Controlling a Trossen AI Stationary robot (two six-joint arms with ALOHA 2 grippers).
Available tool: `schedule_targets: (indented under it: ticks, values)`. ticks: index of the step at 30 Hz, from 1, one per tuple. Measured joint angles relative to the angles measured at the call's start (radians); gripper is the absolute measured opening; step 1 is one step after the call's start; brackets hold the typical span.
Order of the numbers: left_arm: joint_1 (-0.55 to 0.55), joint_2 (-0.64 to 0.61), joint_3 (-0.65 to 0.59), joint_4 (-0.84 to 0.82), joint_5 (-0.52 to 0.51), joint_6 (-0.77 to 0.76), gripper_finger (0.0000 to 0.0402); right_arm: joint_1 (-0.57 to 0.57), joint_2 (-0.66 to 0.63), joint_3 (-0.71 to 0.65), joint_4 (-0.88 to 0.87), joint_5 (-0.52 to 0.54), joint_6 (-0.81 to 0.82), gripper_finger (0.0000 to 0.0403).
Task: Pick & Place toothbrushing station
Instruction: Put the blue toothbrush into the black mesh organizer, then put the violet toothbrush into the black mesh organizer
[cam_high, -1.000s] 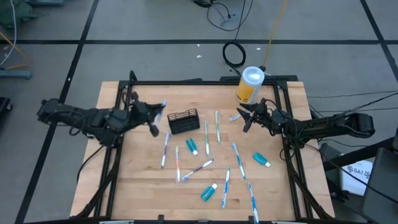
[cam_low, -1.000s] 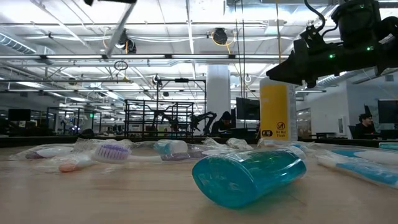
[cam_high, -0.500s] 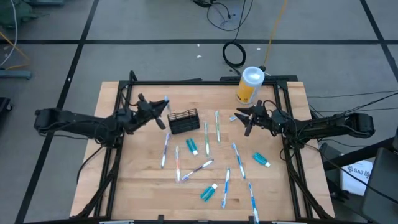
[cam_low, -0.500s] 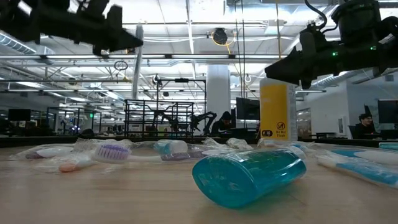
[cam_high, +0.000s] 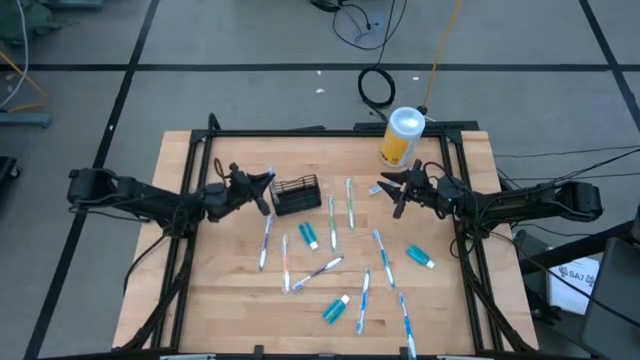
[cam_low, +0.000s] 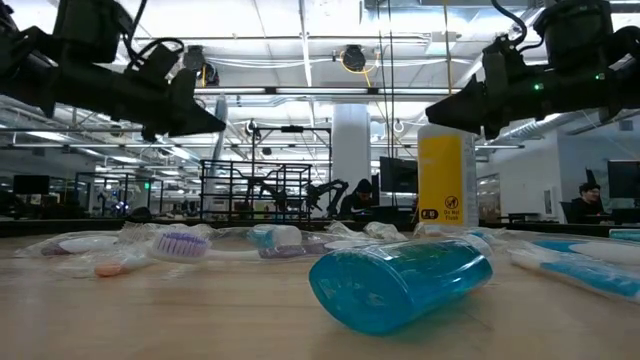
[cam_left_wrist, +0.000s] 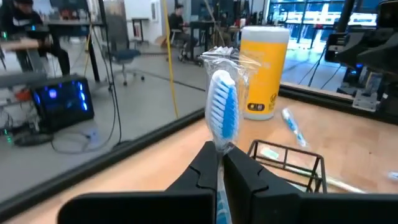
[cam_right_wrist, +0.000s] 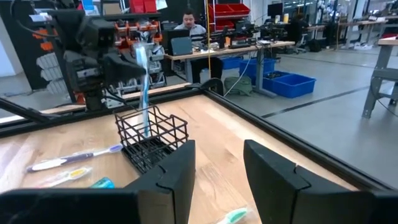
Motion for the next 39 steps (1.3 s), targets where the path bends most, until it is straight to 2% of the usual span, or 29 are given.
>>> schedule_targets:
  ticks: [6, 13, 21, 24, 29, 32, 39]
  values:
    - [0.0, 0.068, 0.002, -0.01, -0.027, -0.043, 0.0044, 0.0, 0.0, 0.0, 0.024, 0.0, 0.0, 0.0132]
    - [0.0, 0.077, 0.002, -0.003, -0.063, -0.022, 0.0092, 0.0, 0.0, 0.0, 0.023, 0.0, 0.0, 0.0132]
    - [-0.005, -0.023, 0.026, 0.046, -0.062, 0.161, 0.014, 0.0, 0.0, 0.0, 0.01, -0.003, 0.087, 0.0132]
    - [-0.005, -0.062, 0.032, 0.045, -0.063, 0.174, 0.0153, 0.0, 0.002, 0.0, -0.016, -0.003, 0.139, 0.0132]
    - [-0.033, -0.142, 0.032, 0.046, -0.064, 0.193, 0.016, 0.031, 0.046, 0.0, -0.022, -0.005, 0.334, 0.0132]
    - [-0.051, -0.187, 0.032, 0.048, -0.064, 0.222, 0.0156, 0.082, 0.094, 0.0, -0.003, -0.002, 0.358, 0.0132]
    - [-0.071, -0.231, 0.032, 0.045, -0.063, 0.251, 0.0152, 0.19, 0.259, 0.0, 0.21, 0.0, 0.365, 0.0132]
